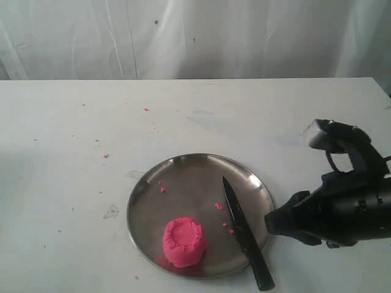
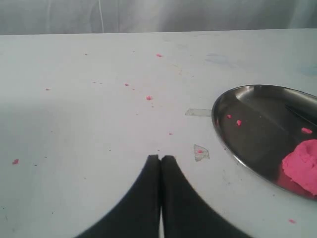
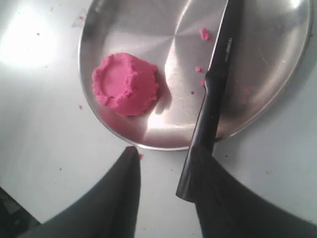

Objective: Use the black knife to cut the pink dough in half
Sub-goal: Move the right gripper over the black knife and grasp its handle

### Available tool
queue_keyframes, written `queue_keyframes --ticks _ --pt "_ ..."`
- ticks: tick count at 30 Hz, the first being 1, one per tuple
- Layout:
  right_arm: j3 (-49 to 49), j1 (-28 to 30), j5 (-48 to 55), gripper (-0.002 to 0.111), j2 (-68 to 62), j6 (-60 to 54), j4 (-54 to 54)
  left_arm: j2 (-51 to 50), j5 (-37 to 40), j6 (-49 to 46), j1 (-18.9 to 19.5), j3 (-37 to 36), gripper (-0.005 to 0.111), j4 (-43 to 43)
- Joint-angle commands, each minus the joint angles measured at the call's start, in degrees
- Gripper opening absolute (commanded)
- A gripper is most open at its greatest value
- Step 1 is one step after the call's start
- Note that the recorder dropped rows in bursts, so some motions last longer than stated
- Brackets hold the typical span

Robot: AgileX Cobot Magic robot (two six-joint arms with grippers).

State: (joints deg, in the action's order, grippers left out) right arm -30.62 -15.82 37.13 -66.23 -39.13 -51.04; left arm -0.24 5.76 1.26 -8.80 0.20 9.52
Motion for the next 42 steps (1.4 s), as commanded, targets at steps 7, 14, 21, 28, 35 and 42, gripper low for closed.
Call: queue_keyframes --ticks 7,14,21,28,35,42 --pt "-7.71 1.75 4.90 0.040 -20.03 -16.11 -10.82 0.24 -0.15 0.06 0.15 -0.20 0.000 0.23" --pt "-10.07 1.75 3.46 0.044 -27.40 -16.39 -9.29 0.24 -0.15 0.06 0.15 -0.20 0.000 0.23" --pt "-10.99 1.75 2.37 0.044 -30.49 -16.74 -7.81 0.24 -0.15 0.06 0.15 -0.20 0.000 0.23" --pt "-12.68 1.75 2.88 0.044 -34.66 -16.74 -7.18 0.24 -0.15 0.06 0.15 -0.20 0.000 0.23" --pt "-14.26 1.63 6.27 0.044 -39.19 -17.63 -7.18 0.24 -0.15 0.06 0.15 -0.20 0.000 0.23" --pt "-14.26 1.63 6.63 0.029 -39.30 -17.48 -7.40 0.24 -0.15 0.06 0.15 -0.20 0.000 0.23"
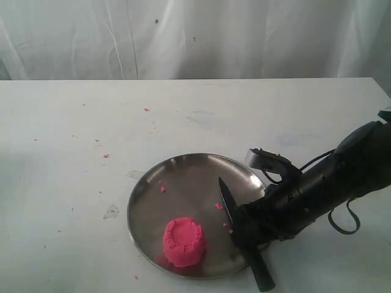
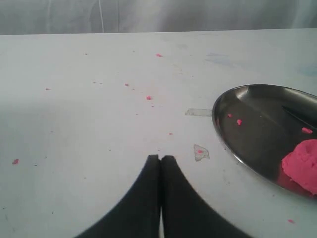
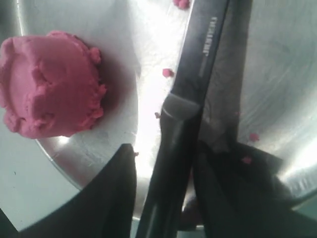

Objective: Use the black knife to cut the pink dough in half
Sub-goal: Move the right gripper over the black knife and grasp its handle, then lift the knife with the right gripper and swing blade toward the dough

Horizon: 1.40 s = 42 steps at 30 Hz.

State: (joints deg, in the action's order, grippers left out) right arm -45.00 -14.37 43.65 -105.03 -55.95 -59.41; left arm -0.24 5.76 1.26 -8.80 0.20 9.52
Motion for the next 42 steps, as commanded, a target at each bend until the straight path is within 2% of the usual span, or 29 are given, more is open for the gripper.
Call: queue_keyframes --ticks 1,8,15,20,26,34,42 --pt "0.11 0.17 0.11 0.026 -0.50 -0.66 0.97 0.24 -0.15 0.06 0.15 -0.20 0.000 0.23" --pt "-1.24 0.17 0.09 0.011 1.24 -0.66 -0.30 0.24 -0.15 0.06 0.15 -0.20 0.000 0.23" --pt "-1.24 0.17 -0.89 0.009 6.60 -0.66 0.31 0.24 -0.15 0.06 0.15 -0.20 0.000 0.23" --pt "-1.24 0.08 -2.21 0.007 12.06 -0.37 5.74 0.24 -0.15 0.06 0.15 -0.20 0.000 0.23" --pt "-0.92 -2.29 -5.55 0.004 17.23 6.24 17.53 0.24 -0.15 0.06 0.15 -0.20 0.000 0.23" --pt "-0.92 -9.01 -7.07 0.004 22.40 14.49 31.02 0.24 -0.15 0.06 0.15 -0.20 0.000 0.23" --pt "-0.80 -16.53 -9.07 0.003 26.36 29.05 47.95 0.24 -0.15 0.06 0.15 -0.20 0.000 0.23"
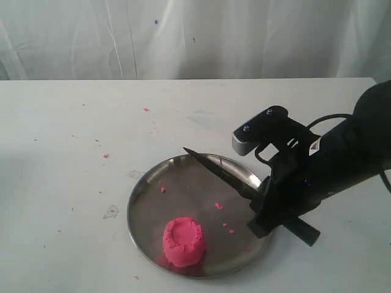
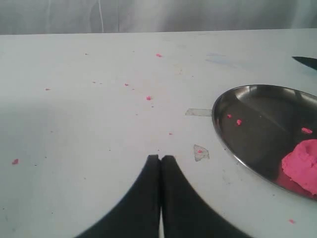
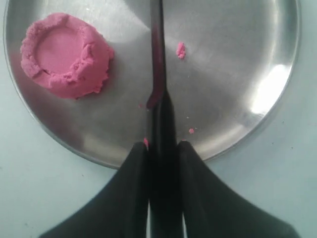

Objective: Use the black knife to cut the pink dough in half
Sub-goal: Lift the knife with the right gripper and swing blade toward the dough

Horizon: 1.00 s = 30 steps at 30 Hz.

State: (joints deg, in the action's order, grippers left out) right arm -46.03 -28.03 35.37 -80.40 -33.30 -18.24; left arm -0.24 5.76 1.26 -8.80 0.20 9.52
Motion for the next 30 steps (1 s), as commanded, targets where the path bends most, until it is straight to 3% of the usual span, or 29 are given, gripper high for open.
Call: queue_keyframes --ticks 1,14,30 --pt "0.23 -3.72 -0.65 0.003 2.02 7.57 8.03 0.24 -0.15 0.06 0.15 -0.20 0.000 0.23" --pt "0.13 -14.77 0.41 0.003 2.28 18.34 19.11 0.24 -0.15 0.06 0.15 -0.20 0.000 0.23" --pt "0.13 -15.35 2.97 0.003 2.02 18.32 19.33 0.24 -0.15 0.06 0.15 -0.20 0.000 0.23"
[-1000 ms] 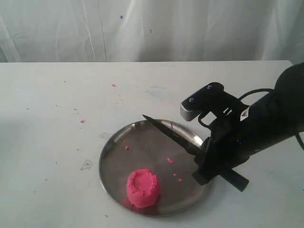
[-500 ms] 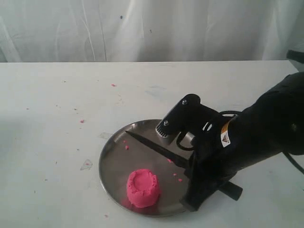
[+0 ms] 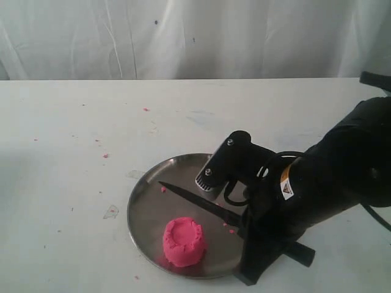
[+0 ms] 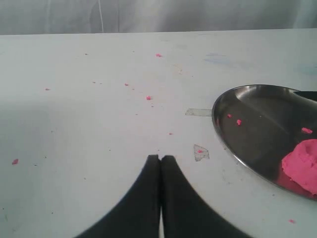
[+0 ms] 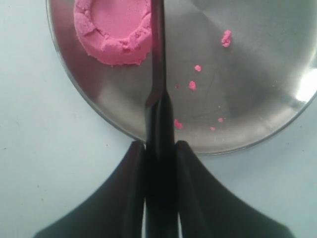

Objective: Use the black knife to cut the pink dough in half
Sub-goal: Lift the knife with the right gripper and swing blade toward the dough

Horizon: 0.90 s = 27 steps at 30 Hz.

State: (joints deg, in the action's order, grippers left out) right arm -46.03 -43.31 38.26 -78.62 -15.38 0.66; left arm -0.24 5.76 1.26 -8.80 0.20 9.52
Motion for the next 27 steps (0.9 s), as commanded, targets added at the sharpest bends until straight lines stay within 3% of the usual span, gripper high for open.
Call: queue_keyframes --ticks 1,14,27 --pt "0.13 -0.19 0.08 0.003 0.24 0.39 0.43 0.24 -0.15 0.06 0.15 -0.20 0.000 0.23" --pt "0.13 -0.42 2.18 0.003 0.24 0.39 -1.18 0.24 -0.15 0.06 0.15 -0.20 0.000 0.23" --pt "0.13 -8.22 7.98 0.003 -0.39 -0.46 -1.07 0.24 -0.15 0.06 0.15 -0.20 0.000 0.23"
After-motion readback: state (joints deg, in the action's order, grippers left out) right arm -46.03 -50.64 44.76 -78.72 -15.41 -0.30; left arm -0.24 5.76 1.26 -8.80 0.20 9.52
